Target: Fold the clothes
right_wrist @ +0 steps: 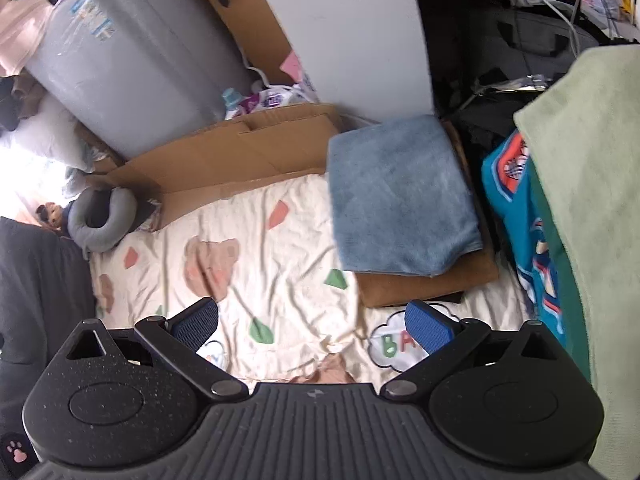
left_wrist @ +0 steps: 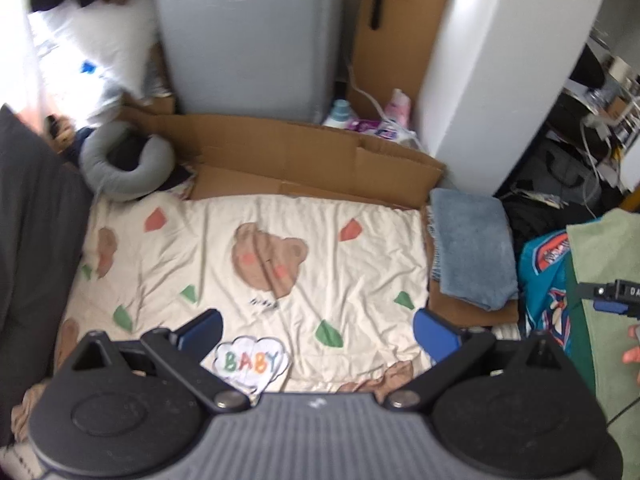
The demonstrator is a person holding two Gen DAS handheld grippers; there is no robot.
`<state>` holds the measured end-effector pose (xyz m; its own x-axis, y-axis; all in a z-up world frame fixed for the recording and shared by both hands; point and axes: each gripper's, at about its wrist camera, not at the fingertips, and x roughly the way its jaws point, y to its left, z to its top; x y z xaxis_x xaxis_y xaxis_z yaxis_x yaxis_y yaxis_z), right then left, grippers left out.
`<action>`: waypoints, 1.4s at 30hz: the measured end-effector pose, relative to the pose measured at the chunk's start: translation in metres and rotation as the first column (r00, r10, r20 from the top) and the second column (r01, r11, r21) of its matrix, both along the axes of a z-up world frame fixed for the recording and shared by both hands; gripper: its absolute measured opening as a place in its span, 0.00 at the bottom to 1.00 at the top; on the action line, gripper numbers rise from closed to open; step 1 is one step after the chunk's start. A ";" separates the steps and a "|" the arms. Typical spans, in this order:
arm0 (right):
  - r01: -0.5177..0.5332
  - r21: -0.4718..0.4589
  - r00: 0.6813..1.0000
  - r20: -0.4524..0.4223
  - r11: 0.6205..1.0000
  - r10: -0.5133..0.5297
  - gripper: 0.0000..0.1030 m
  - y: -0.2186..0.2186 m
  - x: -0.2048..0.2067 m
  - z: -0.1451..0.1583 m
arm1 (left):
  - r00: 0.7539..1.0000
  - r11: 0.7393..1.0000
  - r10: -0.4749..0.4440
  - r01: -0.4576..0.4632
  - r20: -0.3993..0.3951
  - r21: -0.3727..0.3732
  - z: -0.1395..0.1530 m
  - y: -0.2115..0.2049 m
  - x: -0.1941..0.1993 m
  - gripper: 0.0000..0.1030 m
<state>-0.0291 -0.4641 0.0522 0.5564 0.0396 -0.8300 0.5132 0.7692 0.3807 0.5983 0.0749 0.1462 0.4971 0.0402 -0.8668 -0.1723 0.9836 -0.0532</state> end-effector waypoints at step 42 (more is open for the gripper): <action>-0.272 -0.069 0.955 0.099 0.960 0.278 1.00 0.146 0.006 0.025 | 0.922 0.938 0.343 -0.346 0.178 -0.017 -0.032 0.047 -0.160 0.99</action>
